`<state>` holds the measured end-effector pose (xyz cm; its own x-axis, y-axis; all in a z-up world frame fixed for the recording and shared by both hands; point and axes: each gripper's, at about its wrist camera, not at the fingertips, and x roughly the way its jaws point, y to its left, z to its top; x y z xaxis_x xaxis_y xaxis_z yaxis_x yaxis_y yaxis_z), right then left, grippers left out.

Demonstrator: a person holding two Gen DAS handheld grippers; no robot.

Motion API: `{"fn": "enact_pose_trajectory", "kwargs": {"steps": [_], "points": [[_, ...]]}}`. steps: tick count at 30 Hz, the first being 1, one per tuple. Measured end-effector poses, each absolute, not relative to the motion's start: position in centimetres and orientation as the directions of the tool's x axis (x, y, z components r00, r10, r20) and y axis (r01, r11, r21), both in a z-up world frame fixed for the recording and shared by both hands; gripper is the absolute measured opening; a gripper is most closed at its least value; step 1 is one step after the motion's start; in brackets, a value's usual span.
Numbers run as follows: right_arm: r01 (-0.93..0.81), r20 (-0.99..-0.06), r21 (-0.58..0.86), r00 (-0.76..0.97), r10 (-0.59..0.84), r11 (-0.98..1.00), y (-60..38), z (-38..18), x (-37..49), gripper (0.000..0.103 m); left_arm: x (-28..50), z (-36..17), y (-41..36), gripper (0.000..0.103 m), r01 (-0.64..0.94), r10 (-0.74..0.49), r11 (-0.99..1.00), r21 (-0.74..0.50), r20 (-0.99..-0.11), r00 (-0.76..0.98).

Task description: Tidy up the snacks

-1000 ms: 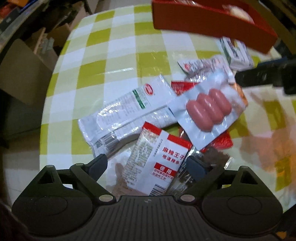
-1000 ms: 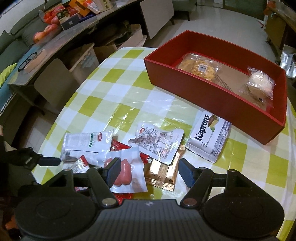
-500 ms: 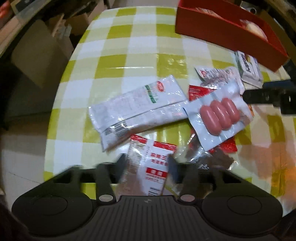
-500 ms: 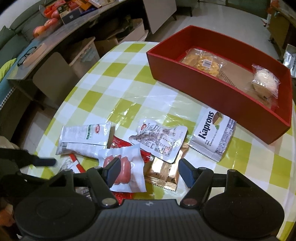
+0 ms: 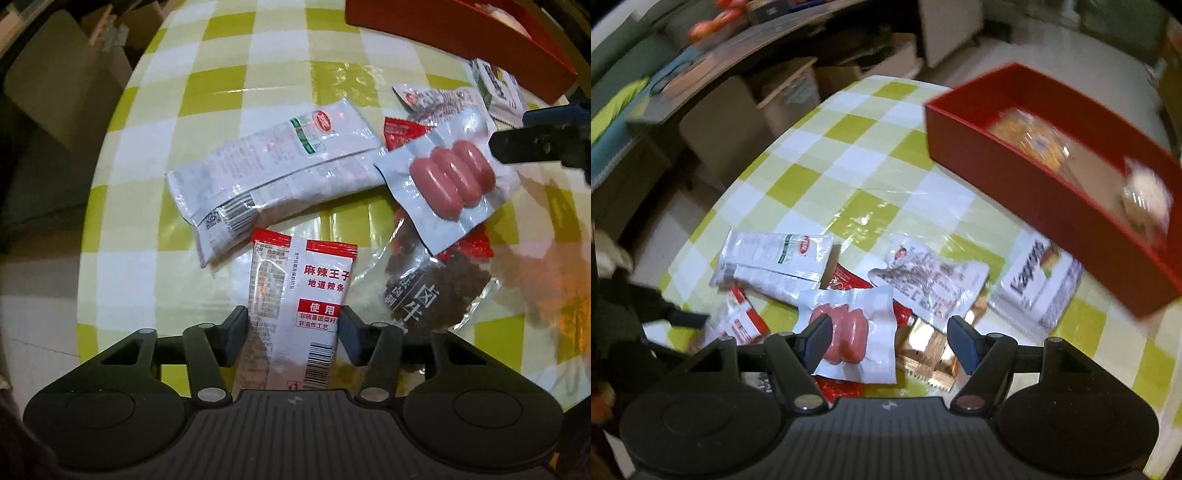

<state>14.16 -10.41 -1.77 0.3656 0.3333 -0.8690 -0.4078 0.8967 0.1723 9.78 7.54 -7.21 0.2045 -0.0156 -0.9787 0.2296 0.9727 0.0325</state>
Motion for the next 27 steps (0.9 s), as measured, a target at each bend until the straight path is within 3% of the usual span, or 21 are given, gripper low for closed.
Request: {"fn": "enact_pose_trajectory", "kwargs": {"steps": [6,11,17,27], "points": [[-0.429,-0.865,0.200,0.345,0.364,0.881,-9.8,-1.9,14.8,0.076,10.1,-6.5,8.8,0.056,0.186,-0.022,0.982,0.024,-0.970,0.241],[-0.505,-0.890,0.145,0.309,0.335,0.851,-7.7,-2.4,14.9,0.076,10.8,-5.8,10.4,0.055,0.148,-0.077,0.988,-0.042,-0.968,0.239],[-0.471,-0.916,0.129,0.280,0.287,0.873,-5.8,-4.0,16.0,0.076,11.5,-6.0,10.2,0.055,0.152,-0.121,0.984,-0.090,-0.970,0.209],[-0.557,-0.970,0.092,0.136,0.200,0.825,-9.4,-4.0,7.2,0.076,11.8,-6.3,11.1,0.056,0.142,-0.139,0.983,-0.115,-0.976,0.170]]}}
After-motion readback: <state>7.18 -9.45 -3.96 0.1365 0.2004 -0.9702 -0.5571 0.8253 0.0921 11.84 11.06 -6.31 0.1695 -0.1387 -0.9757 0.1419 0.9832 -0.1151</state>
